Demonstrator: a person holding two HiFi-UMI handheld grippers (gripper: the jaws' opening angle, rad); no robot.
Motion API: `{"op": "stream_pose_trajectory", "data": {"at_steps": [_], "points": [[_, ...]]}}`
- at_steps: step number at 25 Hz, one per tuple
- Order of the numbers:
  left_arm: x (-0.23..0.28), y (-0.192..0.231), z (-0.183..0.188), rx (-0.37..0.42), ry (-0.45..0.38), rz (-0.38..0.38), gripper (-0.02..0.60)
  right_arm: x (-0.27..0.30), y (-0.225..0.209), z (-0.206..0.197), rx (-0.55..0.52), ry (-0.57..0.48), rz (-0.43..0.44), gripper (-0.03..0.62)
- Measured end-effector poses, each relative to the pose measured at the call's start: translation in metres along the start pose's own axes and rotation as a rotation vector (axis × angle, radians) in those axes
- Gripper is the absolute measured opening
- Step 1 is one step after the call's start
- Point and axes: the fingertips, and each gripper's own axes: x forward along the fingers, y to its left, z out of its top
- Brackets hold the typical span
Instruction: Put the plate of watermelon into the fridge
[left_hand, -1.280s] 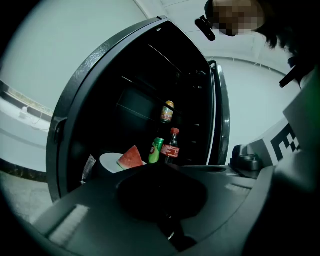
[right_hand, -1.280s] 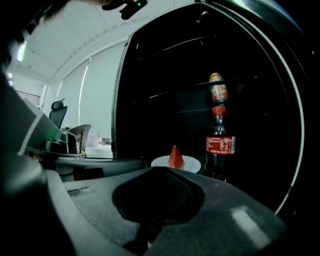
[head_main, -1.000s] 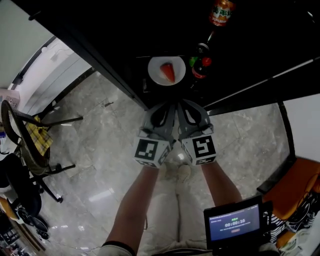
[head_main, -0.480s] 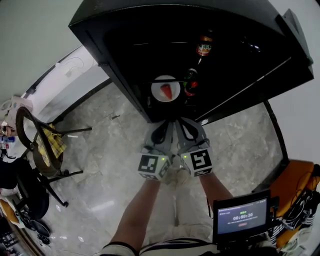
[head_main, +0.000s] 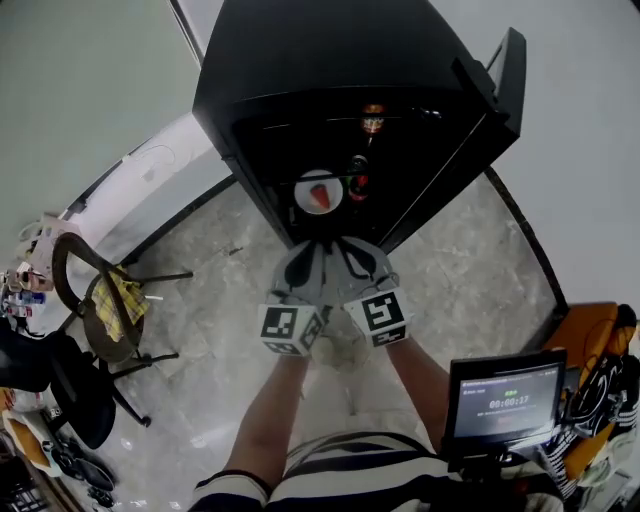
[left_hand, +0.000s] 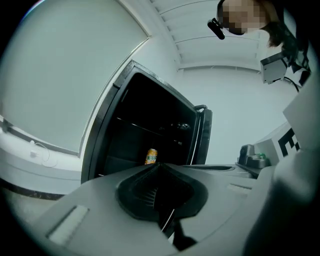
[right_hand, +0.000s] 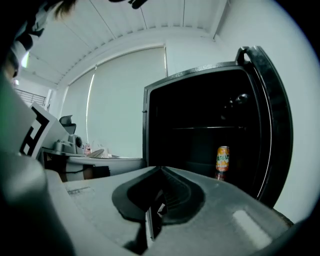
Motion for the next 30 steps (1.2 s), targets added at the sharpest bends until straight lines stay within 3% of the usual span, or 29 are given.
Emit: {"op": "stream_pose_trajectory", "data": {"at_steps": [15, 30], "points": [[-0.036, -0.041, 0.077, 0.075, -0.016, -0.072, 0.000, -0.042, 0.009, 0.083, 0.045, -0.052, -0.013, -0.005], [-0.066, -0.057, 0.102, 0.116, -0.017, -0.098, 0.000, -0.065, 0.035, 0.101, 0.035, -0.026, 0.022, -0.005]]}}
